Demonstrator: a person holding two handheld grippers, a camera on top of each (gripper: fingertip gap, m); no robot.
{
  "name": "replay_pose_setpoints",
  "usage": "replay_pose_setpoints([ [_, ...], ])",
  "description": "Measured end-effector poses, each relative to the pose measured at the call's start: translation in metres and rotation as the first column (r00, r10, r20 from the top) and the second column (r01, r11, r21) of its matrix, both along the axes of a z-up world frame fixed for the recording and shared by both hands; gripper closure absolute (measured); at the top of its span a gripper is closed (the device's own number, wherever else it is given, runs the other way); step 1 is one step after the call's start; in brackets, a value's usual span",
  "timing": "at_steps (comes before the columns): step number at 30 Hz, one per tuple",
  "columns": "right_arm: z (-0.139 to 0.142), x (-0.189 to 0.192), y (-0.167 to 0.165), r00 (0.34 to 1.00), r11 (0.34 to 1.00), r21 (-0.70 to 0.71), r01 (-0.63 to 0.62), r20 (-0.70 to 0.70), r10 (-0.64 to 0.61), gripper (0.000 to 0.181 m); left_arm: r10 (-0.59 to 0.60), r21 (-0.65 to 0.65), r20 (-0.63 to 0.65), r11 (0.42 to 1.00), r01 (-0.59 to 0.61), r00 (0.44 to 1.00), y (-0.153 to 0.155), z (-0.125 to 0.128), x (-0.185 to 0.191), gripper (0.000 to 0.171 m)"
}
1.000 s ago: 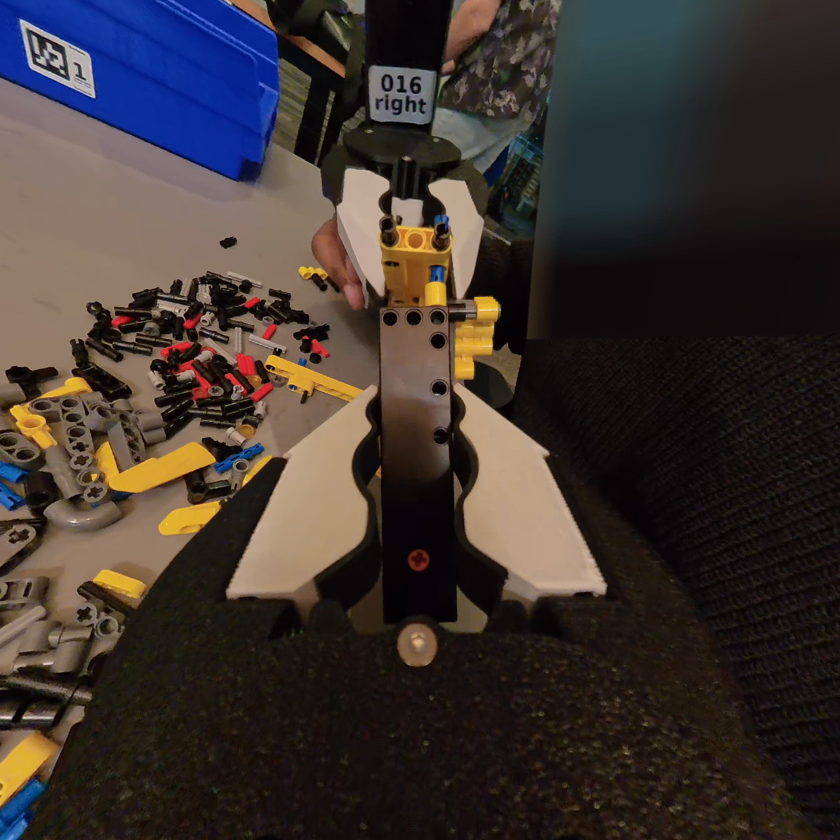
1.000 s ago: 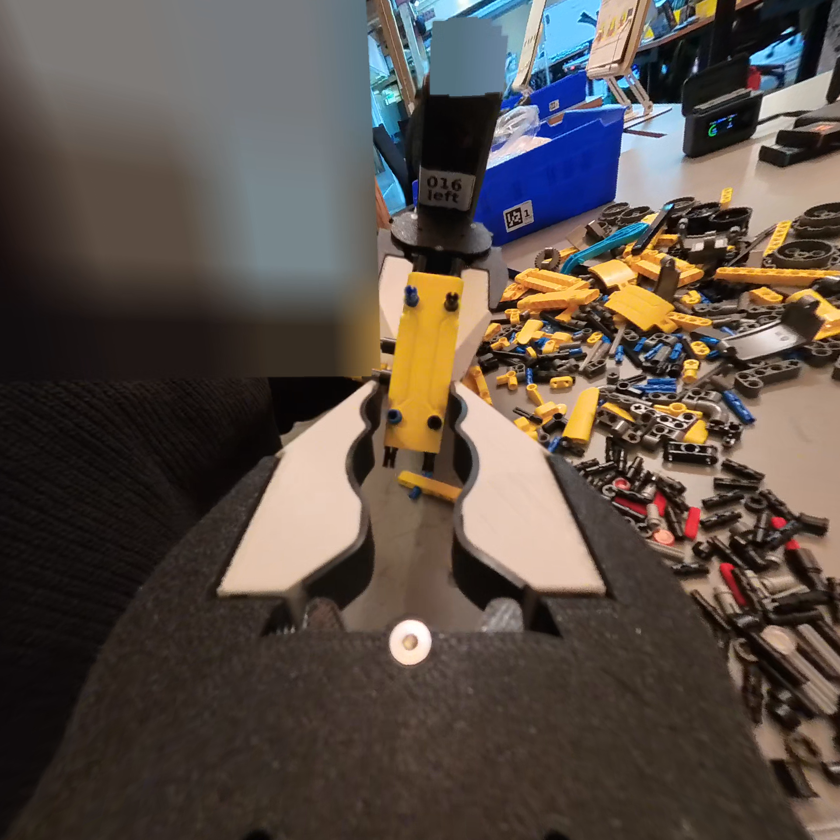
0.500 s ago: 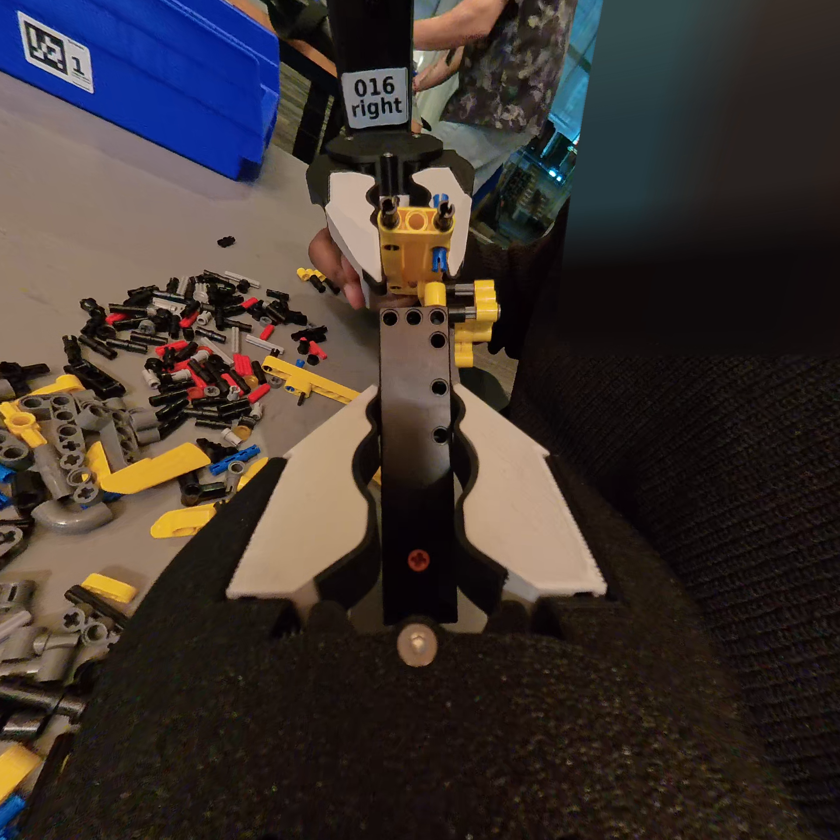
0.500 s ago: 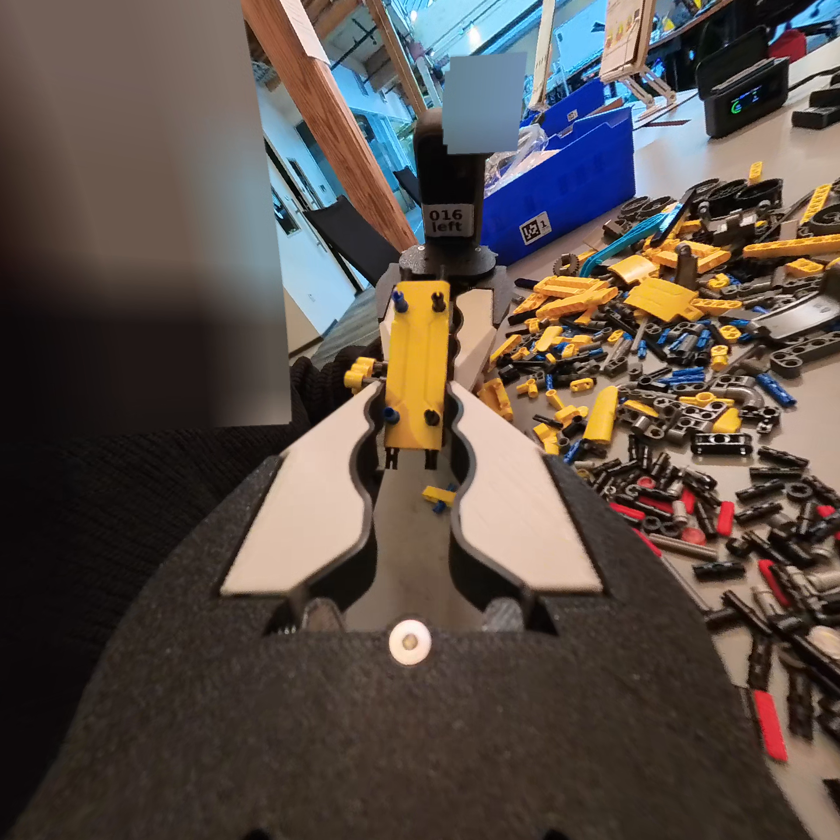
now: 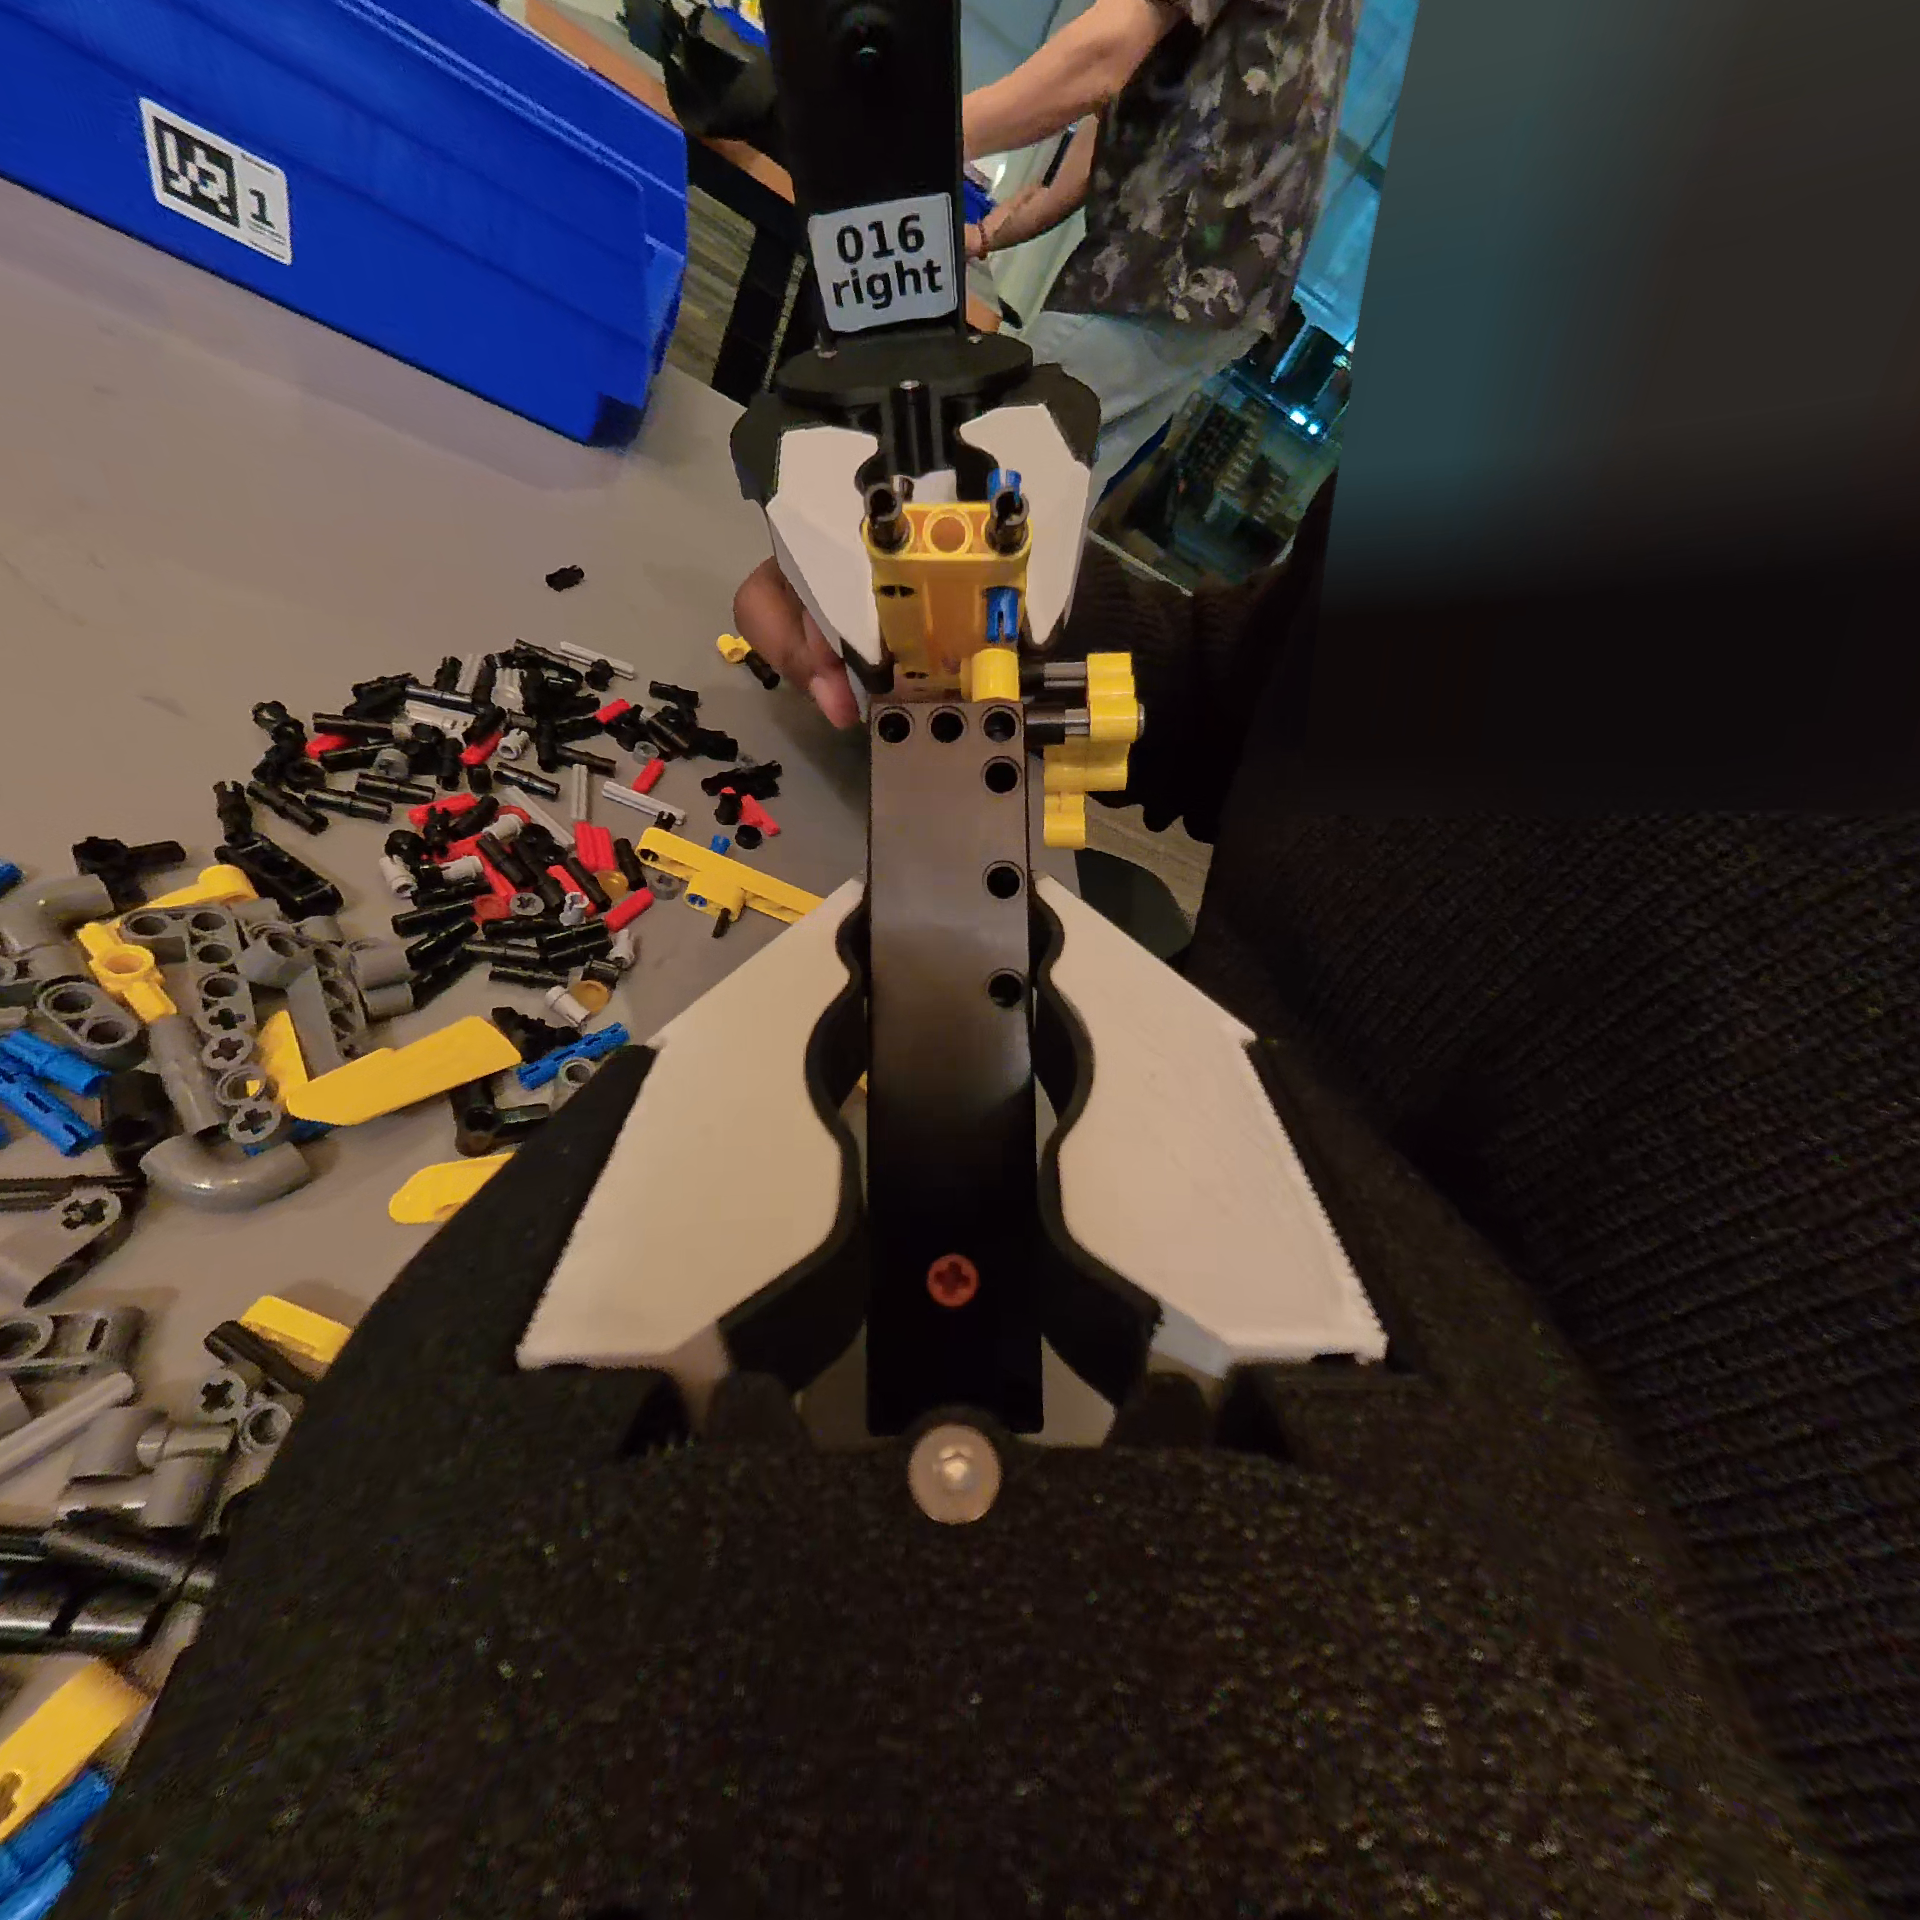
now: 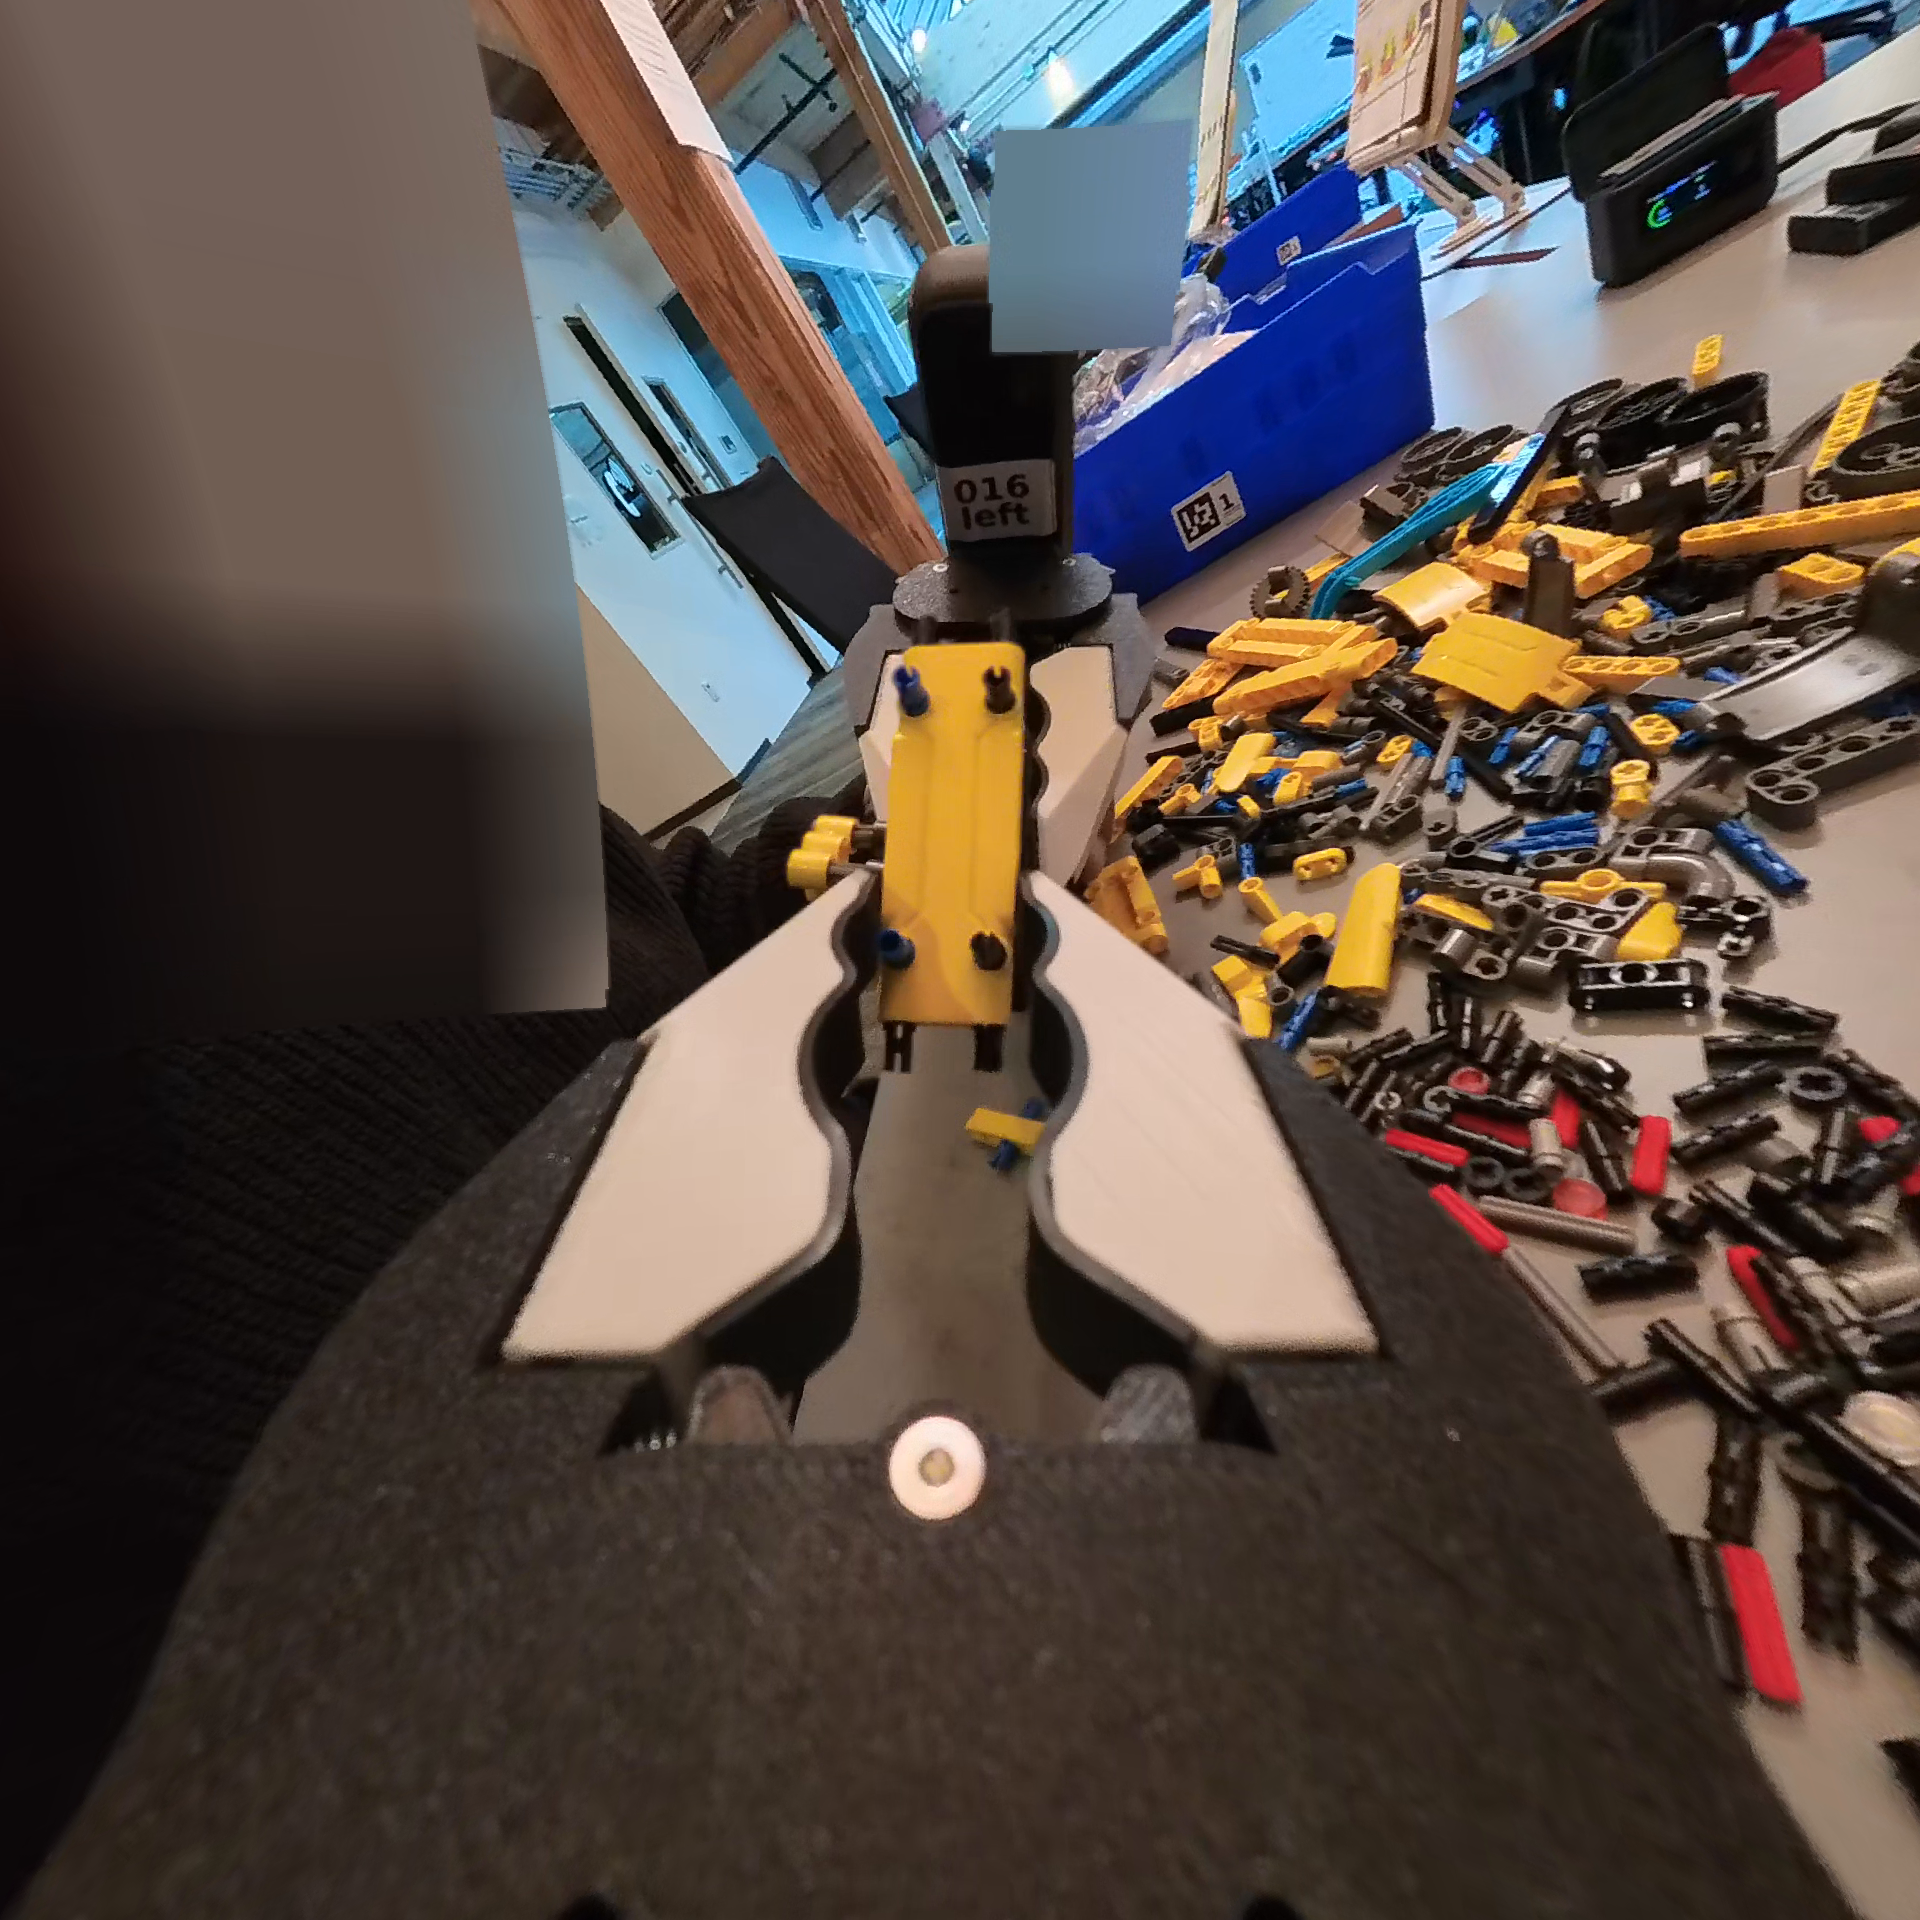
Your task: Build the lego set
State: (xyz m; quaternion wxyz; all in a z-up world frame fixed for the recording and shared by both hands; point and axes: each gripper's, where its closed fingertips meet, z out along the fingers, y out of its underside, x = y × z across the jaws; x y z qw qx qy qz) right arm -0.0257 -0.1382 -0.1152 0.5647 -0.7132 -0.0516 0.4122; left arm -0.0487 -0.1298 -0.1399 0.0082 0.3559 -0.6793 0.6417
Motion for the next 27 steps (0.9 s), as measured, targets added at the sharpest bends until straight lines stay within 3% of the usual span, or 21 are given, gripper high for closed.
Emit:
replay_pose_setpoints([
  [3,-0.0022,-0.0007,0.0004,1.0,1.0,-0.013,0.003,-0.004,-0.003,0.154,0.013,-0.006,0.001,1.0,-0.012,1.0,0.0023,0.0006,0.0011,0.147],
  [12,0.0,-0.0036,0.0013,0.999,1.0,0.004,0.022,0.025,-0.022,0.127,0.057,0.006,-0.007,0.998,-0.057,0.998,0.008,-0.0021,0.0063,0.146],
  [18,-0.0058,-0.0028,0.006,0.995,0.998,-0.004,0.064,0.074,-0.063,0.13,0.066,0.04,-0.009,0.997,-0.065,0.998,0.0065,-0.0063,0.0078,0.146],
  [27,-0.0072,-0.0074,0.0022,0.993,1.0,0.001,0.025,0.112,-0.025,0.14,0.064,0.058,-0.014,0.996,-0.063,0.998,0.005,-0.0088,0.0077,0.147],
])
